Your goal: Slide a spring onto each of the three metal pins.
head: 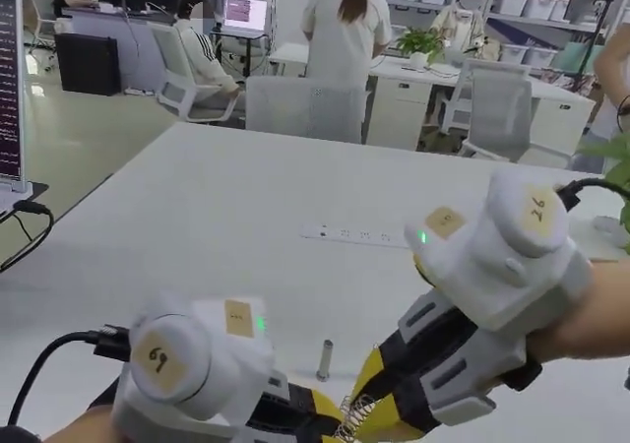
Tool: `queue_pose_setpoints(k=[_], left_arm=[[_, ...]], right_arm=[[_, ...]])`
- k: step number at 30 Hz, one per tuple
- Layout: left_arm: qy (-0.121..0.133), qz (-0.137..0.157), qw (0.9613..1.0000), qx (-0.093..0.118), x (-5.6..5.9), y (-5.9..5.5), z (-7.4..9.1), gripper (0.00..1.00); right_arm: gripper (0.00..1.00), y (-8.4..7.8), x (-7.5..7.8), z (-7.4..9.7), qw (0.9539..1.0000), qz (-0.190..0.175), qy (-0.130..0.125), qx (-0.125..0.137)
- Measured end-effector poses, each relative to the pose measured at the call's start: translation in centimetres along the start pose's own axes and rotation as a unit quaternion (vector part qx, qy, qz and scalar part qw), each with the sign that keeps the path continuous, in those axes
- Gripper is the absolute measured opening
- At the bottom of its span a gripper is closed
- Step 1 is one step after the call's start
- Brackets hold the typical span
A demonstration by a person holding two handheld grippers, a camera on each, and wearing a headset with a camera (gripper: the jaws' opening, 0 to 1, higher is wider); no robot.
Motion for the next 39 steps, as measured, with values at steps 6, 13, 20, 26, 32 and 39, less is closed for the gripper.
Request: queue_pose_setpoints(k=[6,13,20,26,32,39], left_arm=[[-0.001,0.003,1.0000,-0.001,0.08,-0.01,0.04,0.01],[-0.002,0.005,1.0000,-0.001,0.29,0.04,0.05,0.01],[-0.001,0.008,1.0000,0.000,0.28,0.12,0.05,0.01],[0.001,0.013,0.9999,0.001,0.26,0.10,0.13,0.01],[0.001,0.014,0.9999,0.002,0.30,0.14,0.11,0.01],[0.002,0.014,0.9999,0.005,0.30,0.15,0.07,0.01]], right_arm=[[0.12,0.06,-0.14,-0.25,0.9994,0.017,0.013,-0.027],[0.11,0.02,-0.27,-0.69,0.9977,0.033,0.026,-0.052],[0.10,-0.16,-0.23,-0.90,0.9955,0.048,0.035,-0.074],[0.09,-0.08,-0.13,-0.97,0.9950,0.052,0.037,-0.077],[0.09,-0.17,-0.16,-1.01,0.9948,0.052,0.038,-0.078],[0.09,-0.24,-0.09,-1.04,0.9945,0.055,0.038,-0.082]])
Point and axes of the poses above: the centre of the closed fingertips' face, and the gripper's own axes: z roughly backward along the fingers, x roughly to its right, y roughly out of its top, the point moved 3 cm from there along z, roughly backward along the fingers, and after that the axes turned 7 degrees about z, right-handed, at the moved point
